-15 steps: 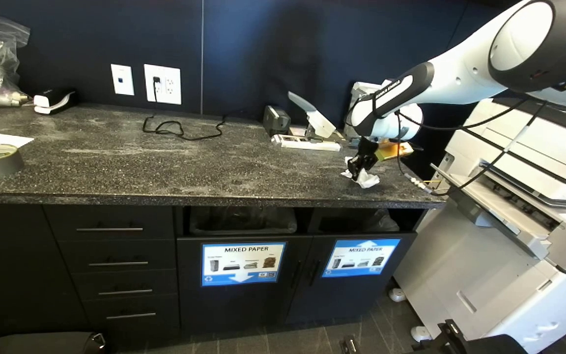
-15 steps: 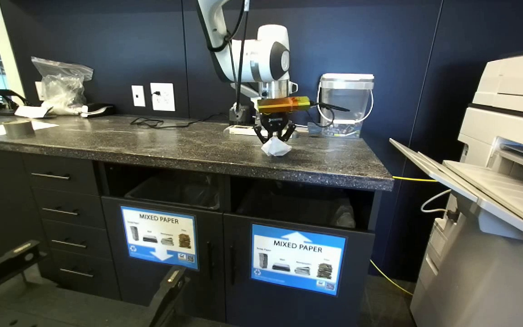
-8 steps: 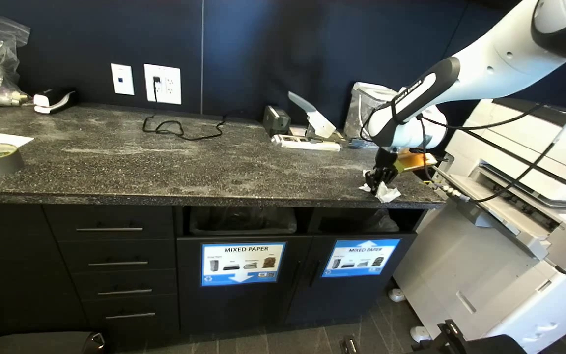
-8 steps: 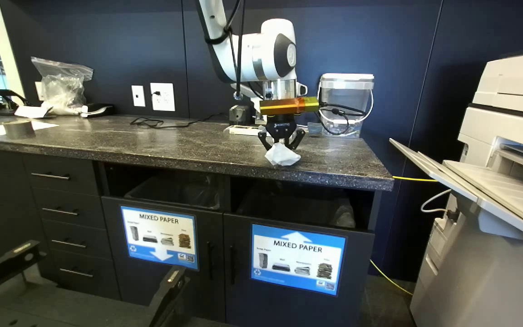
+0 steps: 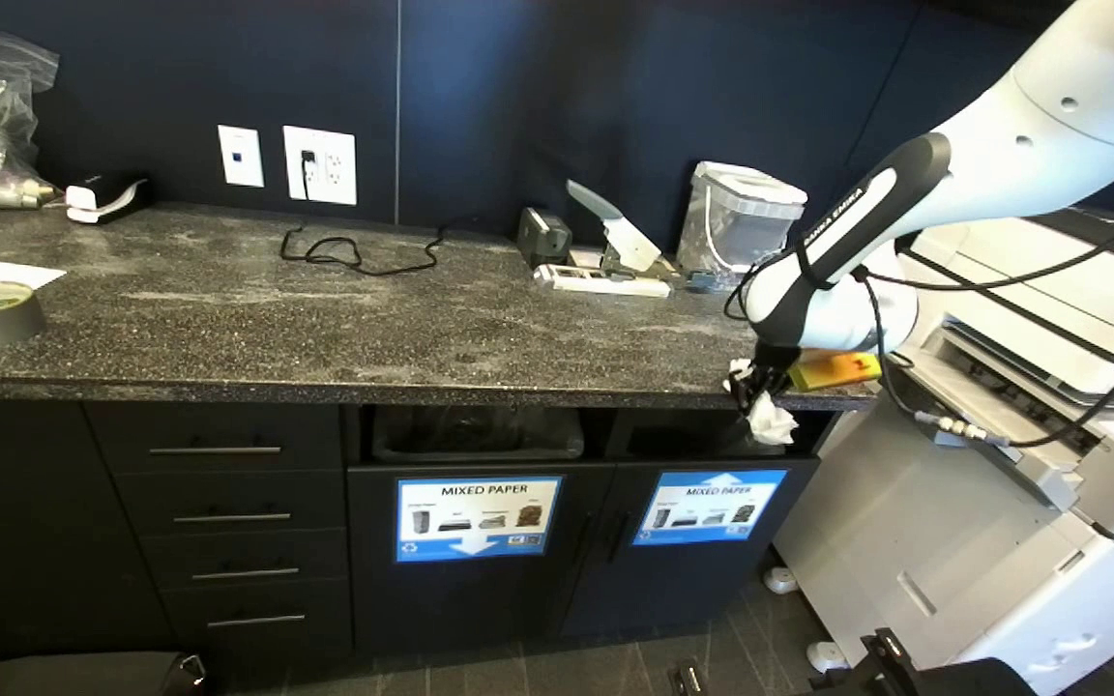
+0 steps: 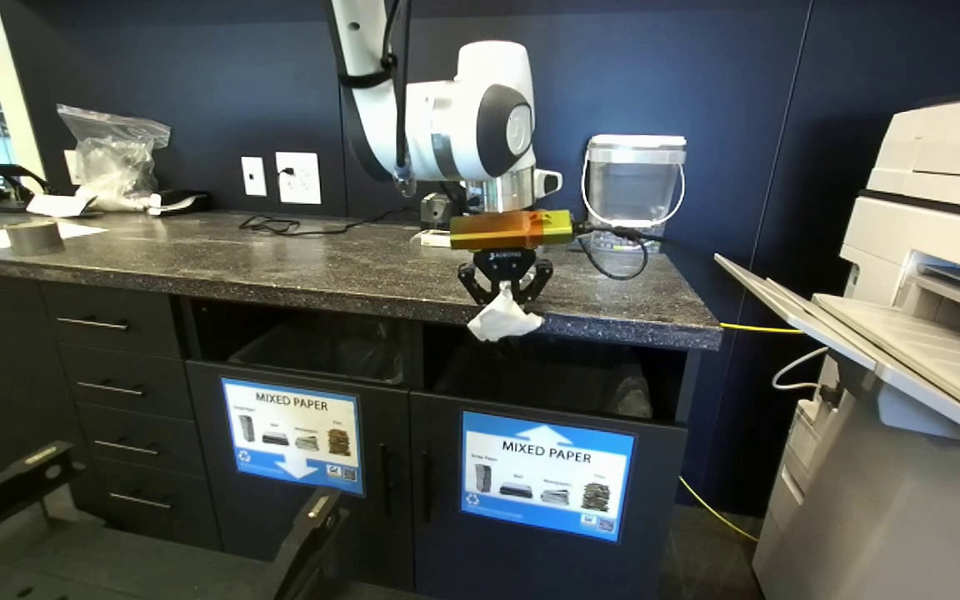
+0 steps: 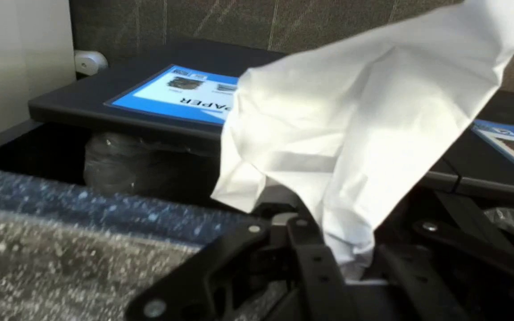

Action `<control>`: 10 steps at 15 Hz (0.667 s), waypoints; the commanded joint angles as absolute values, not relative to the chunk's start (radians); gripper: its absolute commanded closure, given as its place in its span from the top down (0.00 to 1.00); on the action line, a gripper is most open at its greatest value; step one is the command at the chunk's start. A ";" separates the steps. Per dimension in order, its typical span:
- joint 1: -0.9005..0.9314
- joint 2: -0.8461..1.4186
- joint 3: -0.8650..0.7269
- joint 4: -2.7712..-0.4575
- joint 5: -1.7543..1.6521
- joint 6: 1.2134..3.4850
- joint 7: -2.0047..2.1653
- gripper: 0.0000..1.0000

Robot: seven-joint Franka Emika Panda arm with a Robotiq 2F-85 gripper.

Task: Place the to white papers on the counter inside the waste bin on the right

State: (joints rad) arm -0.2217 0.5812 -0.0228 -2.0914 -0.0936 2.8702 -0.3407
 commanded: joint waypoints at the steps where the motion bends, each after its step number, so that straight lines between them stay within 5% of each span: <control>1: -0.280 0.572 0.035 -2.241 -0.062 3.018 -0.342 0.12; 10: -0.492 0.833 0.214 -2.266 -0.222 3.529 -0.260 0.12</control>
